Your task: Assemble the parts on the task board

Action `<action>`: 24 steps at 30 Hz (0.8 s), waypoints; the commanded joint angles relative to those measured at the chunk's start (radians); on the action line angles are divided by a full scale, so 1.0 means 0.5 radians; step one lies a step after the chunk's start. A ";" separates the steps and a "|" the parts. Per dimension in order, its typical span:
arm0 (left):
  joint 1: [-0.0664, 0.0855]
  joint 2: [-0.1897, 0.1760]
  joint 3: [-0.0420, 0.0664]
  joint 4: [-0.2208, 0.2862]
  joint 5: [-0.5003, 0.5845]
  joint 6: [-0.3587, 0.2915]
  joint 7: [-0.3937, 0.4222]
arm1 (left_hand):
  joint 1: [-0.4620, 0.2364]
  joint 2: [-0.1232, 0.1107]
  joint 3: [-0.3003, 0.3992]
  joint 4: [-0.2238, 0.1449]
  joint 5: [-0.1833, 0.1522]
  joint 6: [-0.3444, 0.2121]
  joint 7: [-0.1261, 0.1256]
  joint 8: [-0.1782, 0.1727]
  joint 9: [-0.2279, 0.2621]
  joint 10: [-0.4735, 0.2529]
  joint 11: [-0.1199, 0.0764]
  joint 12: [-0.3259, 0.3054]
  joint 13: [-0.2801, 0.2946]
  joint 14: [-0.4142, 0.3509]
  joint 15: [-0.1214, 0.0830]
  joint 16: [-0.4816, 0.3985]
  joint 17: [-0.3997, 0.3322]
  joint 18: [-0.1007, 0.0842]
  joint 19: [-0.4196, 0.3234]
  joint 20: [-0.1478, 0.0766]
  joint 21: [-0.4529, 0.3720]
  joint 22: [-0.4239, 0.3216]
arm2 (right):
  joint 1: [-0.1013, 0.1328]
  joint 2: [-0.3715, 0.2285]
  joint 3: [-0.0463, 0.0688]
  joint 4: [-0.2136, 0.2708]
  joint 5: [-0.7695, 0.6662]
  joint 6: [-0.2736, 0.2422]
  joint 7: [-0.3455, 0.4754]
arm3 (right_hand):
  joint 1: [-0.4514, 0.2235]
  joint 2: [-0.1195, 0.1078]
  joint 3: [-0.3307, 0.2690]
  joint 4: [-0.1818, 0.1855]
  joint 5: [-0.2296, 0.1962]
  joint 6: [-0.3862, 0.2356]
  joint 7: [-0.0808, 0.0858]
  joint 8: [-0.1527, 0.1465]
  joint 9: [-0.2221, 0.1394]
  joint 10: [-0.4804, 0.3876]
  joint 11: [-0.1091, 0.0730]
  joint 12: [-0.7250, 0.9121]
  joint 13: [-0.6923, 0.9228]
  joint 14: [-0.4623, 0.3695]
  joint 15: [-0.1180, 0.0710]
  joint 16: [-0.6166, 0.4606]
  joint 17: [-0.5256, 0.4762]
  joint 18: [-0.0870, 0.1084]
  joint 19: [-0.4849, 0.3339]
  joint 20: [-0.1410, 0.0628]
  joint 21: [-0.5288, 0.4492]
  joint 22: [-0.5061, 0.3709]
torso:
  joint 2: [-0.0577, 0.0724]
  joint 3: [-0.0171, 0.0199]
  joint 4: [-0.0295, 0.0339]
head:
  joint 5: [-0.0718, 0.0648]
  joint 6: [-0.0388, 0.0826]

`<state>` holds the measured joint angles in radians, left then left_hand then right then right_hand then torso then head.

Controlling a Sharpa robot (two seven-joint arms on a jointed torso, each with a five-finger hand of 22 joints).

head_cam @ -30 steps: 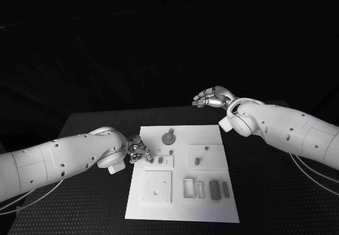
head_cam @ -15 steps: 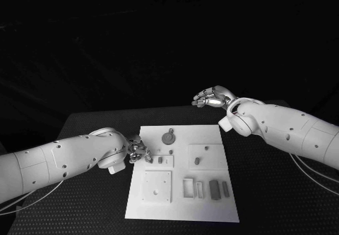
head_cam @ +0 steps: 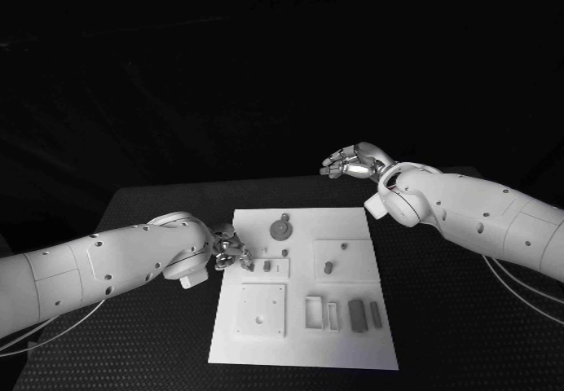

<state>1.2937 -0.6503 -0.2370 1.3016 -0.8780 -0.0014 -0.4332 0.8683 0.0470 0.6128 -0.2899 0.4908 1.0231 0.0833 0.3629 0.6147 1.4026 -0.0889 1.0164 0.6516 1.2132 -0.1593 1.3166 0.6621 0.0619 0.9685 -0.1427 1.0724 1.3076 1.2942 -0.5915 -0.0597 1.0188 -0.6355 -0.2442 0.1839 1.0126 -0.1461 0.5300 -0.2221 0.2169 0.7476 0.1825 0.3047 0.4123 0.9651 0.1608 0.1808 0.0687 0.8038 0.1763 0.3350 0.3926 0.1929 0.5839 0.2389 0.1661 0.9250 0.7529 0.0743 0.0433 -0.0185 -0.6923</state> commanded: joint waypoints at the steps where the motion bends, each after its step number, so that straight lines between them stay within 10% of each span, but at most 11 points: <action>1: -0.008 0.001 -0.004 0.011 -0.018 -0.011 -0.010 | 0.013 0.002 0.013 -0.003 0.011 0.156 -0.129 0.012 0.321 -0.001 -0.009 -0.002 -0.003 0.049 -0.064 0.007 -0.001 0.011 0.016 -0.235 0.009 0.034 | 0.000 -0.001 0.000 0.004 0.003 0.007 0.014 | 0.005 -0.009 -0.009 0.006 0.010 -0.011 0.006 0.008 -0.002 0.008 0.004 -0.010 0.000 -0.016 -0.001 0.006 -0.003 0.006 -0.013 -0.002 -0.008 0.002 | 0.000 -0.0005 0.001 | -0.002 -0.002; 24: -0.017 0.008 -0.004 0.055 -0.117 -0.042 0.001 | 0.020 -0.071 0.007 0.005 -0.085 0.201 -0.130 -0.025 0.290 0.002 -0.010 0.000 -0.011 0.052 -0.064 0.007 -0.008 0.012 0.023 -0.239 0.011 0.029 | 0.000 -0.002 0.000 0.007 0.003 0.009 0.013 | 0.005 -0.009 -0.010 0.007 0.011 -0.012 0.006 0.009 -0.003 0.009 0.004 -0.012 0.000 -0.016 -0.001 0.007 -0.005 0.006 -0.013 -0.002 -0.010 0.005 | 0.001 0.0008 -0.002 | -0.002 -0.002</action>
<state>1.2912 -0.6513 -0.2365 1.3216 -0.9138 -0.0213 -0.4361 0.8803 0.0189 0.6131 -0.2870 0.4510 1.0292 0.0804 0.3522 0.6460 1.4042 -0.0871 1.0164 0.6477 1.2134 -0.1595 1.3166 0.6595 0.0619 0.9722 -0.1464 1.0724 1.3074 1.2942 -0.5924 -0.0597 1.0203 -0.6347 -0.2441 0.1838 1.0126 -0.1461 0.5300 -0.2221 0.2169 0.7476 0.1825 0.3047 0.4116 0.9651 0.1608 0.1809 0.0687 0.8038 0.1763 0.3350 0.3917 0.1929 0.5839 0.2389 0.1661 0.9260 0.7532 0.0746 0.0431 -0.0189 -0.6936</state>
